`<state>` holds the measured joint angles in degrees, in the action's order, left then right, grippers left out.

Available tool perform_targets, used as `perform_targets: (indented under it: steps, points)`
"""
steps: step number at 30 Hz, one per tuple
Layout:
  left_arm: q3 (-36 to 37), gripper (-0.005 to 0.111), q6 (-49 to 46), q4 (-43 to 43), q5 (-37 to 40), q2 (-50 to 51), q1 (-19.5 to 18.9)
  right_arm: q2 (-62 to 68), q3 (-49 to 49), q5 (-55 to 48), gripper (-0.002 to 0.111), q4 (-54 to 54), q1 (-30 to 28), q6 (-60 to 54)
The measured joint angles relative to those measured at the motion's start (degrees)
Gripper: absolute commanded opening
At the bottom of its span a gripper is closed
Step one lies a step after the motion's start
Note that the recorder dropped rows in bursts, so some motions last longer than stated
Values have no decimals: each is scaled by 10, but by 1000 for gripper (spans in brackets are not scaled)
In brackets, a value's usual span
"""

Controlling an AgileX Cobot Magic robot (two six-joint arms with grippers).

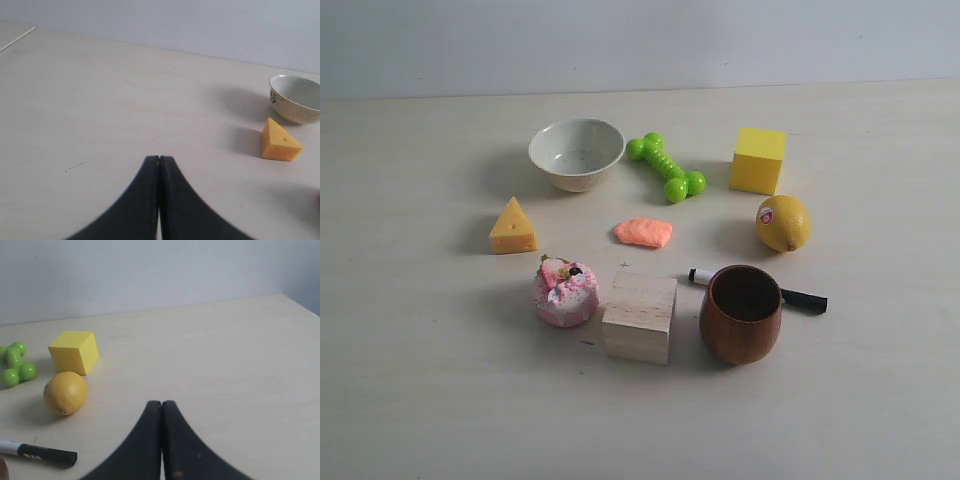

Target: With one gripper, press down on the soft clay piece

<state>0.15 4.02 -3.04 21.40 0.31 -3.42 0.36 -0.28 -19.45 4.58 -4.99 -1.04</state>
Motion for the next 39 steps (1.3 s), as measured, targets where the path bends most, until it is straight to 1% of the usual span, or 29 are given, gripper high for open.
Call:
perform_targets:
  steps: [21,30,36,39]
  points:
    - [0,0,0,0,0,0,0,0,0,5,0,-1,0,0]
    - [0,0,0,0,0,0,0,0,0,175,0,-2,0,0]
    - [0,0,0,0,0,0,0,0,0,207,0,-2,0,0]
    - [0,0,0,0,0,0,0,0,0,253,0,-2,0,0]
